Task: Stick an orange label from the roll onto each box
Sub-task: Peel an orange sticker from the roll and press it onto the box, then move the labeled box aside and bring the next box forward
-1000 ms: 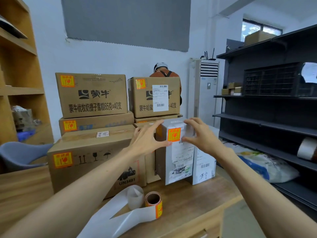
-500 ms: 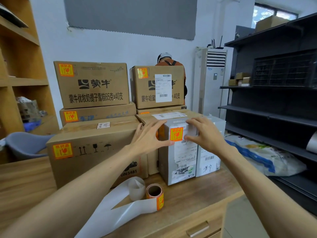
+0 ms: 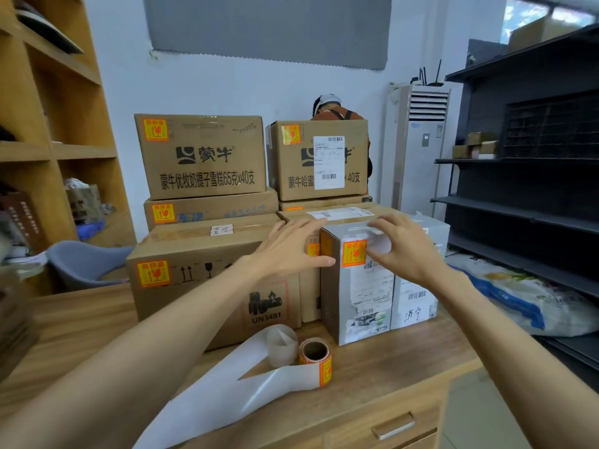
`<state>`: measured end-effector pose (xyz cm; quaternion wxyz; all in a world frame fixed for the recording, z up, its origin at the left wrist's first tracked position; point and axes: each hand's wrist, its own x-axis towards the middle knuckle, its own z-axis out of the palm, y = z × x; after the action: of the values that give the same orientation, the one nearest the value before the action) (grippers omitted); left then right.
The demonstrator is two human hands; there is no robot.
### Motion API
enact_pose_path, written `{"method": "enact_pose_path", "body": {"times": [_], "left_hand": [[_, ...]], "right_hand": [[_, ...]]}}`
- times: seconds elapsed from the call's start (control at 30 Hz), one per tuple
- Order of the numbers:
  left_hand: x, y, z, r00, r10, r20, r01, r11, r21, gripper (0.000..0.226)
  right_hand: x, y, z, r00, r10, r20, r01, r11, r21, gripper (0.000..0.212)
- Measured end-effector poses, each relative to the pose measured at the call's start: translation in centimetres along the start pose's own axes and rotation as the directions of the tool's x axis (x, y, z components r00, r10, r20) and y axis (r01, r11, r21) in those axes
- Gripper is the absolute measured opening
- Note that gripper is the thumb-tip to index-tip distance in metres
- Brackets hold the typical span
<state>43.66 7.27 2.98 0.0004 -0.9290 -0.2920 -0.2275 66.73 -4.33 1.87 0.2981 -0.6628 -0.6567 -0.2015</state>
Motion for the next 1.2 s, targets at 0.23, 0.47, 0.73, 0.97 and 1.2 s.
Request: {"method": "enact_pose_path", "body": {"times": [0.23, 0.47, 0.73, 0.97, 1.2], "left_hand": [[-9.7, -3.8, -5.6, 0.977, -0.021, -0.211, 0.032, 0.998, 0.05, 0.025], [-23.4, -11.8, -11.8, 0.923, -0.273, -0.272, 0.315, 0.941, 0.122, 0.018], [-39.1, -21.5, -19.8, 0.725, -0.528, -0.442, 0.625, 0.774, 0.099, 0.015], [-50.8, -29.5, -23.8, 0.446, -0.766, -0.462, 0.855, 0.517, -0.032, 0.042], [-55.9, -34.7, -25.2, 0.337, -0.853, -0.399, 0.882, 0.434, -0.183, 0.065]], "right_hand": [[0.2, -8.5, 1.4, 0.989, -0.141, -0.036, 0.142, 0.989, 0.043, 0.017], [0.8, -22.8, 5.6, 0.963, -0.267, 0.031, 0.252, 0.939, 0.233, 0.018], [1.8, -41.0, 10.5, 0.921, -0.38, 0.089, 0.29, 0.819, 0.495, 0.024], [2.8, -53.2, 15.5, 0.869, -0.449, 0.208, 0.283, 0.796, 0.535, 0.034], [4.1, -59.5, 19.3, 0.876, -0.419, 0.239, 0.259, 0.827, 0.499, 0.064]]}}
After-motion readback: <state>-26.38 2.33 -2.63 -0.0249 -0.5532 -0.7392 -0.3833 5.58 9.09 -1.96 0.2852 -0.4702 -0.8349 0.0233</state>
